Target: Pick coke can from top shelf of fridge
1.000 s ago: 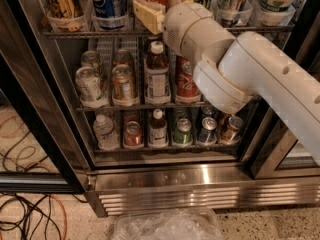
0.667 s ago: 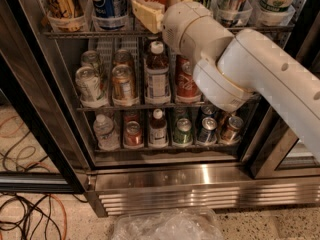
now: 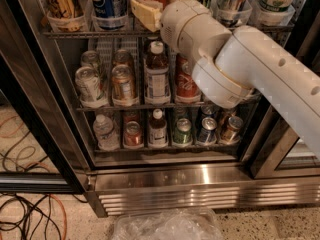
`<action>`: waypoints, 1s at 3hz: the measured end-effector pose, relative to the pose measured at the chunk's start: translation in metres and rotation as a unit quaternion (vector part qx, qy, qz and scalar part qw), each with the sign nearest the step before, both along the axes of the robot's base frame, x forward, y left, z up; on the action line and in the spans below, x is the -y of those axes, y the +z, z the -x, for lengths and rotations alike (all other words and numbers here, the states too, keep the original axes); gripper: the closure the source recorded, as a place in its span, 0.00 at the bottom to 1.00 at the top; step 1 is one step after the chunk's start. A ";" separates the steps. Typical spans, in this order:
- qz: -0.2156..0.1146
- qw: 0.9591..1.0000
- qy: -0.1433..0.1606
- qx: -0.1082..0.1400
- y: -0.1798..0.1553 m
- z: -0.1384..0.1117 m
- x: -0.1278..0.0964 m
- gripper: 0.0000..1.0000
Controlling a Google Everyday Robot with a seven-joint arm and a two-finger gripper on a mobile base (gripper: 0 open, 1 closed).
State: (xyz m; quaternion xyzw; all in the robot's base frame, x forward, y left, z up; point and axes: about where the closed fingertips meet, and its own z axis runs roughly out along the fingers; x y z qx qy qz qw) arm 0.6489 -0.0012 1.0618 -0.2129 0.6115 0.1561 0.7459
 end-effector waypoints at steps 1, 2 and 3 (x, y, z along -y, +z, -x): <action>0.000 1.000 0.000 0.000 0.002 0.000 0.000 0.36; 0.002 1.000 0.001 -0.003 0.001 -0.002 -0.002 0.36; 0.002 1.000 0.001 -0.003 0.001 -0.002 -0.002 0.55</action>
Offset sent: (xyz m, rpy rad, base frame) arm 0.0328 0.0164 -0.0185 -0.0261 0.0480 0.0072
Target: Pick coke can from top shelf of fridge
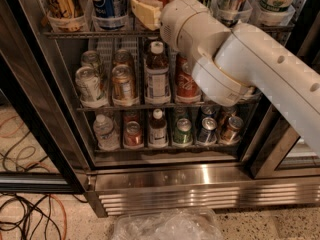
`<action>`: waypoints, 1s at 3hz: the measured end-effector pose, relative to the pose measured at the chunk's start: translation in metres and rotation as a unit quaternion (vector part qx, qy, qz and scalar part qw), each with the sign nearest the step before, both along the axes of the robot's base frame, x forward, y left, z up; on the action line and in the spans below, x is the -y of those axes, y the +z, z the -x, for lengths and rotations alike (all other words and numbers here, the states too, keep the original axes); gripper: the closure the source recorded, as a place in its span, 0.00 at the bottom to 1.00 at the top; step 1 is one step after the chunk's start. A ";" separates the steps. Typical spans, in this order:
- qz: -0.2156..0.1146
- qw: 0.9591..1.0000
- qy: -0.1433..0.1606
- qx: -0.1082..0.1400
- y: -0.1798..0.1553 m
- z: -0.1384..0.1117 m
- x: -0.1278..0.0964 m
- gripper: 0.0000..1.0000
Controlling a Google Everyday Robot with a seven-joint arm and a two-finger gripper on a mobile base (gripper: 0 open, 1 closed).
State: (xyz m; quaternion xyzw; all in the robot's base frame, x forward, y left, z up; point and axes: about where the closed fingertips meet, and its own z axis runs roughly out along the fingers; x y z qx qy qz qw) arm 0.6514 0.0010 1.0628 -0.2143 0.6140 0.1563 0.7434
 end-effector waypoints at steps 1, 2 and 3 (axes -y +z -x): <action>0.000 1.000 0.000 0.000 0.000 0.000 0.000 0.78; 0.000 1.000 0.000 0.000 0.000 0.000 0.000 0.99; 0.000 1.000 0.000 0.000 0.000 0.000 0.000 1.00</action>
Offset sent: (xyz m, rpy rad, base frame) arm 0.0000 0.0000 0.0000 0.0000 0.0000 0.0000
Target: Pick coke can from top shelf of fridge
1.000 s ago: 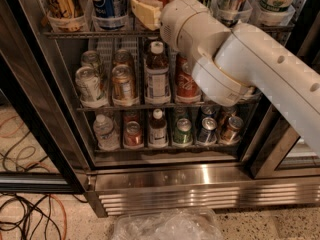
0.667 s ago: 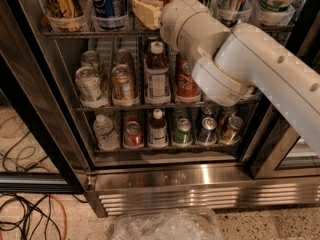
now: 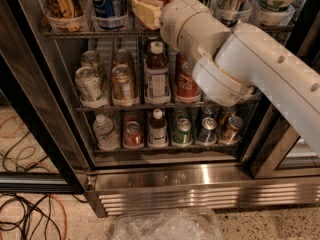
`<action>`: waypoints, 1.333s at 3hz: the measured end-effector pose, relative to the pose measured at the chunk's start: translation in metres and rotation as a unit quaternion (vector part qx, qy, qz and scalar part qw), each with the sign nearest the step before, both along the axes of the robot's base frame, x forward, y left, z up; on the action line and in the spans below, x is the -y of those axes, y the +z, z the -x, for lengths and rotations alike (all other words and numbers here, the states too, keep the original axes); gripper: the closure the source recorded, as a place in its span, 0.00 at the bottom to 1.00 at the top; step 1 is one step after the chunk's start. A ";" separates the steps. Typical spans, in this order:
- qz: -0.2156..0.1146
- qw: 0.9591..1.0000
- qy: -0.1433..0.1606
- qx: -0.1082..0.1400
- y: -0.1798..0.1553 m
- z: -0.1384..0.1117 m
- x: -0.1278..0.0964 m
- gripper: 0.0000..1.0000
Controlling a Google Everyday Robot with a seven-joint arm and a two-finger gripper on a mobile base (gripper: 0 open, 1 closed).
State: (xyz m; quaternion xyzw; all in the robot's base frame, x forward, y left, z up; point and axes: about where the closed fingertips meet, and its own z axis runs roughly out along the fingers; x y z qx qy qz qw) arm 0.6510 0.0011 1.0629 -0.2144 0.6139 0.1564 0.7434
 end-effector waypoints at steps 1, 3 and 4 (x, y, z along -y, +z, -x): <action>0.001 1.000 -0.001 0.012 0.008 0.005 0.004 1.00; 0.005 0.999 0.004 0.047 0.033 0.015 0.006 1.00; 0.009 0.998 0.012 0.069 0.049 0.027 0.006 1.00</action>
Offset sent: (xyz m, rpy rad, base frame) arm -0.0186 -0.0119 0.0345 -0.0025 -0.1041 0.0000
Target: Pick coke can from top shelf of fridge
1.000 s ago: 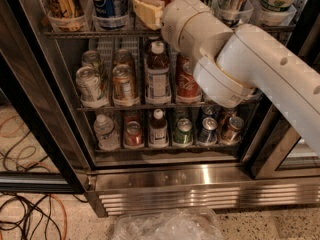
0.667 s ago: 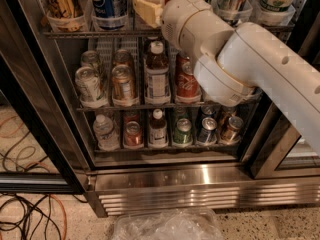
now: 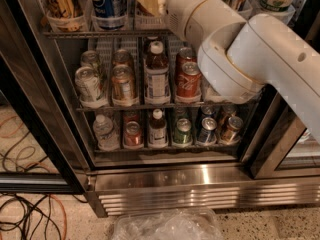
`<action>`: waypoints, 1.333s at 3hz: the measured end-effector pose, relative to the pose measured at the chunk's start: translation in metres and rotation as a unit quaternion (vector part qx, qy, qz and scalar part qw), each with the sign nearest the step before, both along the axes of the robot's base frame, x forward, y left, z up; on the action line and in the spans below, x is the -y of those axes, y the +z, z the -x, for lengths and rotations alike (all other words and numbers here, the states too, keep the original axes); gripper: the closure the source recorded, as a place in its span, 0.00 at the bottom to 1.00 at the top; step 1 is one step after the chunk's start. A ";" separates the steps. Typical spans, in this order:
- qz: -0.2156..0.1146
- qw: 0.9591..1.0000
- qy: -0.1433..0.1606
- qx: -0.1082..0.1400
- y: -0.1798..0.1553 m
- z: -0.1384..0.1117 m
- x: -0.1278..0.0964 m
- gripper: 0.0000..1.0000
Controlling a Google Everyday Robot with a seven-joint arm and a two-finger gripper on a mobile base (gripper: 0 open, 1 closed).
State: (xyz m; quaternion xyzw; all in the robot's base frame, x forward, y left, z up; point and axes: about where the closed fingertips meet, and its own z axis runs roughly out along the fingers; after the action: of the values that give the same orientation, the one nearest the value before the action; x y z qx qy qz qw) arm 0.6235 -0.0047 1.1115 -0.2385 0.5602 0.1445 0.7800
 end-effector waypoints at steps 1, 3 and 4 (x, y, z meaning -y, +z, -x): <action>0.006 1.000 0.009 0.004 0.002 0.016 -0.001 1.00; 0.021 0.999 0.033 -0.029 -0.030 0.052 -0.008 1.00; 0.029 0.998 0.038 -0.041 -0.045 0.067 -0.006 1.00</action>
Offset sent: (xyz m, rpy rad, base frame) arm -0.0580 0.0005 -0.0274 -0.0430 0.0631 0.0648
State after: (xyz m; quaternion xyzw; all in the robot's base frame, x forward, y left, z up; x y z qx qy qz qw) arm 0.5567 0.0015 1.0664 -0.2756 0.5860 0.1672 0.7434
